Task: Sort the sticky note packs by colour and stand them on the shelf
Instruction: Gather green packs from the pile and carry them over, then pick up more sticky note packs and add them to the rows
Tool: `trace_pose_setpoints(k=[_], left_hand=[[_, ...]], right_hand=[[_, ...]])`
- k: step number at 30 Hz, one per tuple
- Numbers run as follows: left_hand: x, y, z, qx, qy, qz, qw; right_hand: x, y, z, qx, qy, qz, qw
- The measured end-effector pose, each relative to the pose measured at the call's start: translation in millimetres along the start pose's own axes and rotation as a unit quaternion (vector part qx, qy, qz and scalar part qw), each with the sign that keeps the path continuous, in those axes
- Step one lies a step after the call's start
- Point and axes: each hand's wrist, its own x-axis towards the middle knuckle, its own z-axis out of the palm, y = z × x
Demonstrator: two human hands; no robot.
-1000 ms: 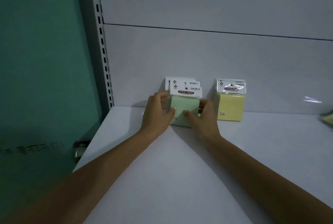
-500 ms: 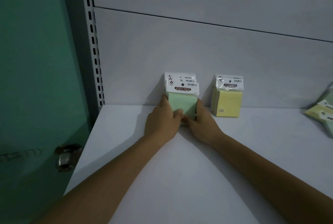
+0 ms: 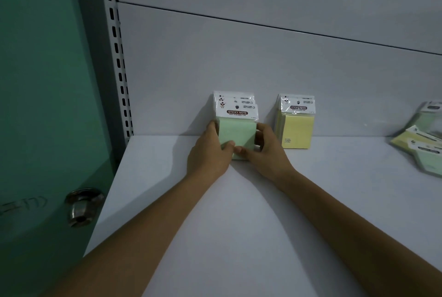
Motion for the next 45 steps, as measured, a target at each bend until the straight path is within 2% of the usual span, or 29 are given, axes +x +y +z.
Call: trace_pose_setpoints(k=[7, 11, 15, 20, 26, 30, 36, 45], left_hand=[[-9, 8, -7, 0.015, 0.001, -0.015, 1.000], [-24, 17, -22, 0.049, 0.073, -0.032, 0.996], [-59, 45, -14, 0.120, 0.114, 0.014, 0.986], [-124, 119, 56, 0.180, 0.024, 0.133, 0.974], [-206, 201, 159, 0.160, -0.079, 0.207, 0.962], [-251, 237, 220, 0.153, -0.134, 0.228, 0.952], [-283, 276, 279, 0.151, -0.164, 0.251, 0.942], [-231, 298, 334, 0.166, -0.166, 0.226, 0.945]], right_hand=[[-12, -17, -5, -0.052, -0.022, 0.024, 0.998], [-40, -22, -35, -0.121, -0.041, 0.047, 0.991], [-87, -12, -90, -0.176, -0.038, 0.044, 0.983], [-157, -1, -180, -0.216, 0.009, 0.047, 0.975], [-250, 29, -302, -0.241, 0.066, 0.077, 0.965], [-305, 54, -364, -0.247, 0.087, 0.109, 0.959], [-344, 77, -427, -0.251, 0.117, 0.124, 0.953], [-319, 119, -474, -0.254, 0.144, 0.098, 0.952]])
